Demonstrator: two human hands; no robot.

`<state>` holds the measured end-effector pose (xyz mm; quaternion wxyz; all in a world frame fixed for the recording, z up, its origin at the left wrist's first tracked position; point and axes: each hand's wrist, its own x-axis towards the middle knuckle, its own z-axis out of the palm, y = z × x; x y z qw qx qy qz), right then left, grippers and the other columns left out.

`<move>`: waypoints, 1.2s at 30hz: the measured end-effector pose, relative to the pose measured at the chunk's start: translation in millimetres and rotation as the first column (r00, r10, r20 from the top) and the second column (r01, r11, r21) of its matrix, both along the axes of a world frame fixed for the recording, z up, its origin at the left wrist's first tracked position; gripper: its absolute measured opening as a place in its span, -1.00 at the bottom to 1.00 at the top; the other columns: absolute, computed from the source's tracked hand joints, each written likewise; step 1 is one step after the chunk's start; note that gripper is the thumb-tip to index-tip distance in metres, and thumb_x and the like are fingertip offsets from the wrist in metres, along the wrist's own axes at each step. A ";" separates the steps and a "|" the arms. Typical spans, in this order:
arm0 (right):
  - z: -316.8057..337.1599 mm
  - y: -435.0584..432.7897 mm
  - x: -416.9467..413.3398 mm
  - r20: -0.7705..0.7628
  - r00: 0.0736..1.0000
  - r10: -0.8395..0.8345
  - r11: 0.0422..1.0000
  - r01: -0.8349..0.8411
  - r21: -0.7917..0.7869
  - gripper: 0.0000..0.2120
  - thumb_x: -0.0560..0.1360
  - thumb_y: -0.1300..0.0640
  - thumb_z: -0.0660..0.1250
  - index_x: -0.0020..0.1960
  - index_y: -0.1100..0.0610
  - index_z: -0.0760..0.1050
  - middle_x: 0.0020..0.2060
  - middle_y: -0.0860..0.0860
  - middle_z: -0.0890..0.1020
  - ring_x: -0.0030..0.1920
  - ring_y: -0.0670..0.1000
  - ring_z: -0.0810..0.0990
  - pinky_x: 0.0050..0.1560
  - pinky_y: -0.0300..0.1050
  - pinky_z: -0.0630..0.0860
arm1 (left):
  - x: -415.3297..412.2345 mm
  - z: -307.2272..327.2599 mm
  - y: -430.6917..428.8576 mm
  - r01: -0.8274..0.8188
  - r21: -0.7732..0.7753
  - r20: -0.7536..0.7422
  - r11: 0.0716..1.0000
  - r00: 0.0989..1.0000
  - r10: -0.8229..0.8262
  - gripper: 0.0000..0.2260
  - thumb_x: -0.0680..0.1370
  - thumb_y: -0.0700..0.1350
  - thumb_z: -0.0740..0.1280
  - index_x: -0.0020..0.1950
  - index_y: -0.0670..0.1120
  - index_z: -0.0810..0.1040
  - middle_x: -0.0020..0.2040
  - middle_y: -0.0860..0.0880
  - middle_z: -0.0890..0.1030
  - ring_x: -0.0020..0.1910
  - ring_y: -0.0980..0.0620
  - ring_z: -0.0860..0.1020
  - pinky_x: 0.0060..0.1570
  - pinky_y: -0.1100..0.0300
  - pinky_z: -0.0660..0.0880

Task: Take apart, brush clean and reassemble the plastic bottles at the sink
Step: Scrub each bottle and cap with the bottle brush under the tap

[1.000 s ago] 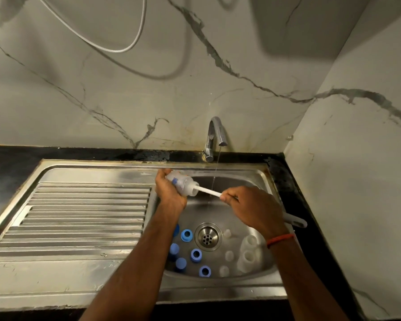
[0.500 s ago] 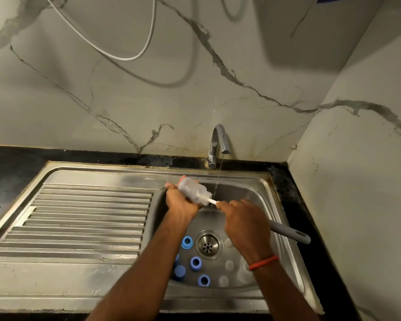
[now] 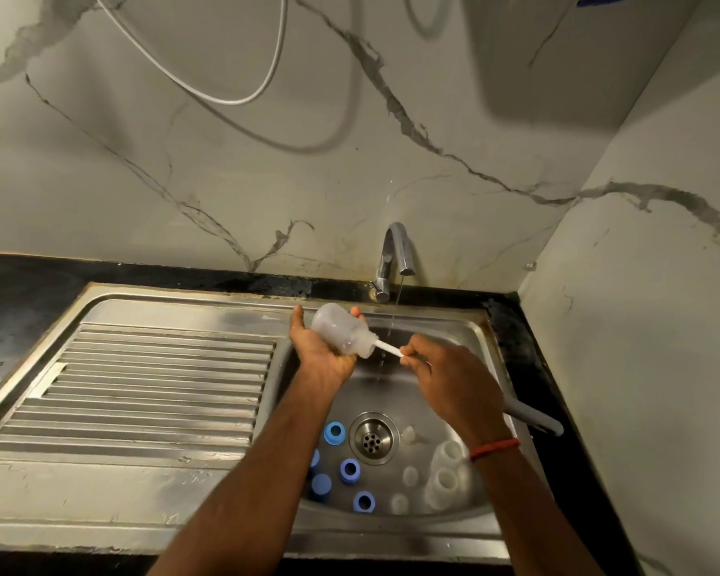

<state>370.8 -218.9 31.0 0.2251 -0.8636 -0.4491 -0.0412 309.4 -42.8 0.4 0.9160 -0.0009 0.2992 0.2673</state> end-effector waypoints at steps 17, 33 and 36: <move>1.1 4.1 -0.6 -0.290 0.955 0.063 0.980 -0.004 0.199 -0.96 0.60 0.10 0.34 -0.03 0.05 0.54 -0.38 -0.16 0.56 -0.38 -0.15 0.51 -0.34 -0.36 0.38 | 3.3 19.8 7.3 0.041 0.052 0.075 0.998 0.996 -0.045 -0.39 0.44 0.41 0.29 0.05 -0.14 0.54 -0.21 -0.13 0.57 -0.29 -0.01 0.55 -0.22 0.15 0.53; -18.0 15.9 -15.6 -0.288 0.955 0.075 0.994 -0.095 -0.054 -0.96 0.60 0.03 0.33 -0.04 -0.05 0.52 -0.30 -0.08 0.59 -0.32 -0.13 0.52 -0.26 -0.24 0.40 | -7.6 0.4 5.9 -0.085 -0.028 -0.046 0.996 0.995 0.084 -0.35 0.46 0.37 0.31 0.19 -0.19 0.48 -0.07 -0.18 0.53 -0.21 -0.04 0.52 -0.22 0.12 0.52; -4.9 6.3 -3.8 -0.424 0.893 0.154 0.986 -0.165 0.011 -0.79 0.52 0.19 0.42 0.09 -0.07 0.61 -0.24 -0.15 0.61 -0.25 -0.19 0.56 -0.22 -0.37 0.42 | -12.3 -6.3 8.4 -0.057 -0.037 -0.059 0.998 0.997 0.055 -0.33 0.47 0.39 0.29 0.22 -0.20 0.48 -0.10 -0.17 0.55 -0.21 -0.04 0.53 -0.21 0.11 0.51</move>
